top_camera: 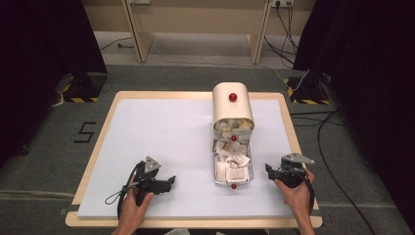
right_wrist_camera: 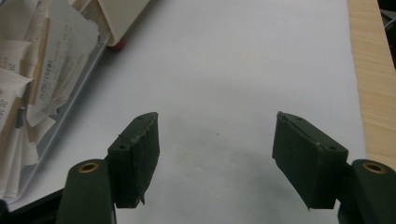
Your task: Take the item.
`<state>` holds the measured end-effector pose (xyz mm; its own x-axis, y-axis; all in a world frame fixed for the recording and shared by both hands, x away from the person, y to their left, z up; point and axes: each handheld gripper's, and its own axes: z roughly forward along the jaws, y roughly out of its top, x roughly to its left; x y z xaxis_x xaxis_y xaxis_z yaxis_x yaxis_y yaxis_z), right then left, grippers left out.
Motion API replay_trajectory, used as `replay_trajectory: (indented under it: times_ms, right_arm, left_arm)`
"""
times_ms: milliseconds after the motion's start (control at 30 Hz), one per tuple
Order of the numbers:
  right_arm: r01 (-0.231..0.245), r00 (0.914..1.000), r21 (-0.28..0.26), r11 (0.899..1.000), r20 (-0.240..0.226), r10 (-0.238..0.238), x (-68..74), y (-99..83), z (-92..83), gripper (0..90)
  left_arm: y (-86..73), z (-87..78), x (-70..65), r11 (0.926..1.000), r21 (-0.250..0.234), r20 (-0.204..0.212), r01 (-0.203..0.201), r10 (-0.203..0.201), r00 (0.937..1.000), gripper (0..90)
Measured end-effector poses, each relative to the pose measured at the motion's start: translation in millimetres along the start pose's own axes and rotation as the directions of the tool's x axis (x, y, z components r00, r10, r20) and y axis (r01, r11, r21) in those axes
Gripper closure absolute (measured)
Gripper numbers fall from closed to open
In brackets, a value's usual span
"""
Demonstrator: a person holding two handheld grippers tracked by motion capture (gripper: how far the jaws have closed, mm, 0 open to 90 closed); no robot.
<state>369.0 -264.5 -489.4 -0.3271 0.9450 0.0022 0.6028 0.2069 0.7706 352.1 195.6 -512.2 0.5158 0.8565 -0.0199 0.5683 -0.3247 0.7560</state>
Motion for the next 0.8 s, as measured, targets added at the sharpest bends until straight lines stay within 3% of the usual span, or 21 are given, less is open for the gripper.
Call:
replay_trajectory:
  times_ms: [800]
  right_arm:
    - [0.022, 0.9994, -0.056, 0.998, -0.026, -0.023, 13.8, 12.6, -12.6, 33.1]
  left_arm:
    - [0.0, 0.0, 0.0, 1.0, 0.0, 0.001, 0.0, 0.0, 1.0, 12.1]
